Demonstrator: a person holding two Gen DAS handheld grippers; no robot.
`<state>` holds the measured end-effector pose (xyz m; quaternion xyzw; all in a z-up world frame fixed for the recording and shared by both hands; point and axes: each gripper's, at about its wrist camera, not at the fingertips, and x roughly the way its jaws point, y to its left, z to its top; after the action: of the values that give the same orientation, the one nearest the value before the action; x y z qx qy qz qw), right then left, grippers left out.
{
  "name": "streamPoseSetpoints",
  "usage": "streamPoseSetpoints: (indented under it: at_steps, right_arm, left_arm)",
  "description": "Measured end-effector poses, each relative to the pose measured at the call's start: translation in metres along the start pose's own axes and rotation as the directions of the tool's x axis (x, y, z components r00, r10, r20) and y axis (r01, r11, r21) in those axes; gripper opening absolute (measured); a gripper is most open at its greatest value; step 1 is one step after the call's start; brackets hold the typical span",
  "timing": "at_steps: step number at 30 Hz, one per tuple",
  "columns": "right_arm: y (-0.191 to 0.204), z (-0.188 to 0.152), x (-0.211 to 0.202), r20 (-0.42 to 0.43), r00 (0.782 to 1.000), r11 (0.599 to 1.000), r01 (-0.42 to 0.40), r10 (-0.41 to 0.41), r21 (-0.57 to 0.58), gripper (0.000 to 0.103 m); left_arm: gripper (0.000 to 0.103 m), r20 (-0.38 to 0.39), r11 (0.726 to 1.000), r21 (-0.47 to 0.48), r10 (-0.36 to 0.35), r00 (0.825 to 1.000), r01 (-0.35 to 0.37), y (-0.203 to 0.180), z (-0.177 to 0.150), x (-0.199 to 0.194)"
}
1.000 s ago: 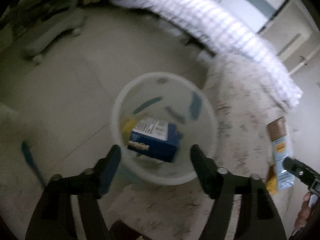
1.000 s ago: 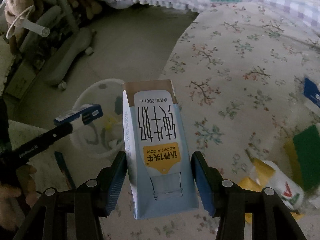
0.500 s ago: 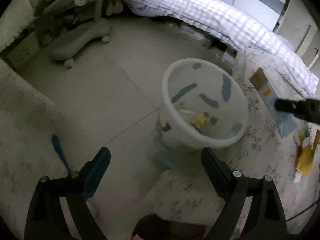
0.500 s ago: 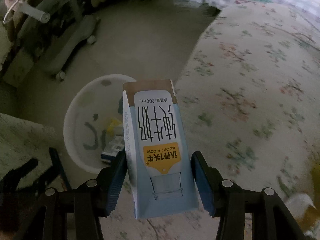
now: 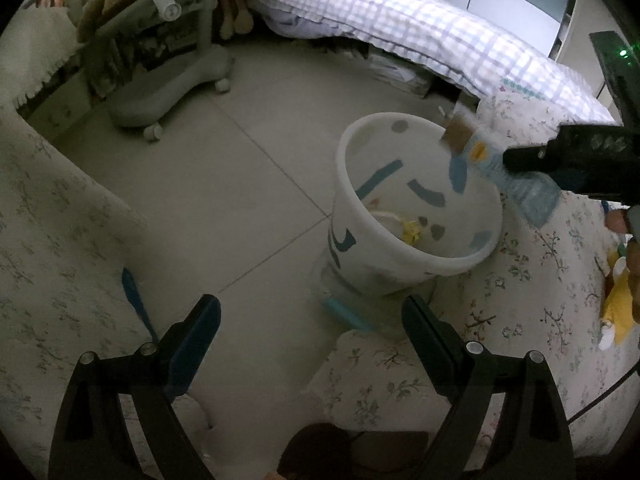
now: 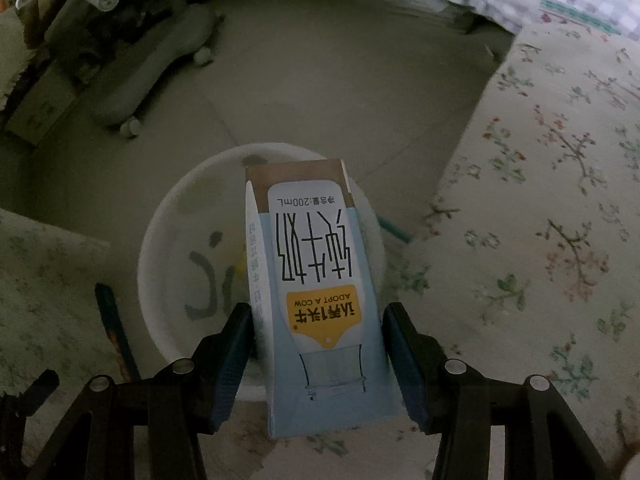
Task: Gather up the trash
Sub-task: 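Lower the milk carton into the bin and open the right tool, then move the right tool to the crumpled white paper and grasp it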
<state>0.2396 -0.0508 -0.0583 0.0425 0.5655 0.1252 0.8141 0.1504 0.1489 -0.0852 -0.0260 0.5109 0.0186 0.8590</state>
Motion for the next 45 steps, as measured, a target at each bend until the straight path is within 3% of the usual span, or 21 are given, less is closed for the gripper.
streamPoseSetpoints:
  at_steps: [2,3,4,14,25,35,45]
  right_arm:
    - [-0.001,0.0,-0.002,0.009,1.0,1.0,-0.03,0.029,0.011,0.064]
    - [-0.002,0.002,-0.005,0.019,0.999,0.999,-0.046,0.045,0.024,0.075]
    - [-0.005,0.001,-0.012,0.039,0.998,0.998,-0.058,0.056,0.039,0.077]
    - [-0.038,-0.025,-0.084,0.121,0.992,0.998,-0.043,0.037,0.05,0.077]
    - [-0.128,-0.1,-0.174,0.118,0.986,0.982,0.094,-0.114,0.166,0.081]
    - [-0.218,-0.169,-0.193,0.059,0.979,0.939,0.172,-0.197,0.297,0.081]
    - [-0.27,-0.18,-0.176,0.06,0.971,0.893,0.187,-0.231,0.41,0.08]
  left_arm:
    - [0.093,-0.001,1.0,0.002,0.002,1.0,-0.002,-0.001,0.0,-0.002]
    - [0.093,0.0,1.0,0.002,0.002,1.0,-0.002,-0.002,0.0,-0.004]
    - [0.093,0.0,1.0,0.003,0.001,1.0,-0.001,-0.003,0.0,-0.005]
    - [0.093,0.007,0.998,0.05,-0.035,0.999,0.035,-0.031,-0.004,-0.034]
    - [0.093,-0.026,0.984,0.13,-0.116,0.993,0.118,-0.08,-0.014,-0.069]
    - [0.093,-0.066,0.966,0.2,-0.154,0.986,0.164,-0.105,-0.01,-0.083]
    - [0.093,-0.114,0.943,0.241,-0.206,0.972,0.228,-0.145,-0.007,-0.081]
